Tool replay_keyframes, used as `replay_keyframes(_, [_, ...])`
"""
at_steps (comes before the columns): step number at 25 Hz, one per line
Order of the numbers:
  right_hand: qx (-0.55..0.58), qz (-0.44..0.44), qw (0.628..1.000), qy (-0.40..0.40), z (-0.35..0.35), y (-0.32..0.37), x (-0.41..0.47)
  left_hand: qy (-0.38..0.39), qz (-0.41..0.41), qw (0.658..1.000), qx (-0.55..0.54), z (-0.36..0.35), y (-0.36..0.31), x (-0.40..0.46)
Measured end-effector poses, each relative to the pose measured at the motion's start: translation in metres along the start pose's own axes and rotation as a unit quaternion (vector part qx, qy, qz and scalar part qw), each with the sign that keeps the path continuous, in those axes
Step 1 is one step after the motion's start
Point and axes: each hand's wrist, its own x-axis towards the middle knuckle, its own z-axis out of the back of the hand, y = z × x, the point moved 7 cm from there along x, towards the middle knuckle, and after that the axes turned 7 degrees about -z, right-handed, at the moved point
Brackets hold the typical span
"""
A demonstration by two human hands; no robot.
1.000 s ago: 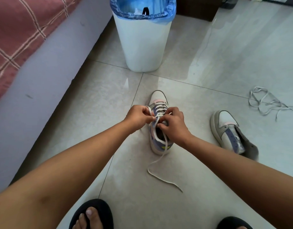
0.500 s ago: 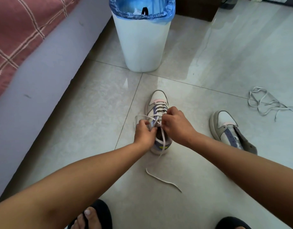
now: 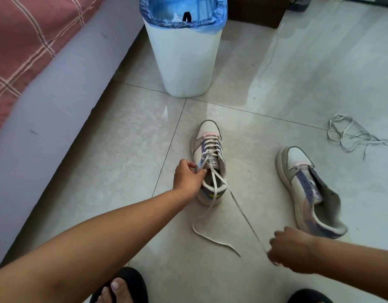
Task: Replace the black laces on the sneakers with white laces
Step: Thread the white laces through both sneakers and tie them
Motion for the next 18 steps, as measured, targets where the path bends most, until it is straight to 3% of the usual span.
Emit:
replay_keyframes(3, [0.142,-0.087,0.967,-0.193,0.064,-0.029,0.01,0.032,-0.019,0.999,0.004,0.004,-0.006,0.006])
replay_keyframes(5, [0.243,-0.126,0.899,-0.341,0.11,-0.045,0.004,0.034,-0.044,0.998,0.004,0.01,-0.017,0.011])
replay_keyframes(6, [0.28,-0.143,0.871,-0.377,0.124,-0.051,0.004,0.032,-0.062,0.997,0.014,0.014,-0.023,0.015])
replay_keyframes(11, [0.312,-0.202,0.852,-0.37,0.157,-0.055,0.022,0.051,-0.193,0.963,0.179,0.016,-0.06,0.022])
replay_keyframes(14, [0.34,-0.205,0.84,-0.369,0.158,-0.056,0.028,0.043,-0.174,0.96,0.214,0.012,-0.063,0.024])
replay_keyframes(16, [0.371,-0.204,0.826,-0.371,0.155,-0.058,0.03,0.066,-0.091,0.988,0.105,0.009,-0.052,0.027])
replay_keyframes(18, [0.412,-0.202,0.811,-0.363,0.151,-0.06,0.032,0.125,0.029,0.99,-0.055,0.0,-0.041,0.019])
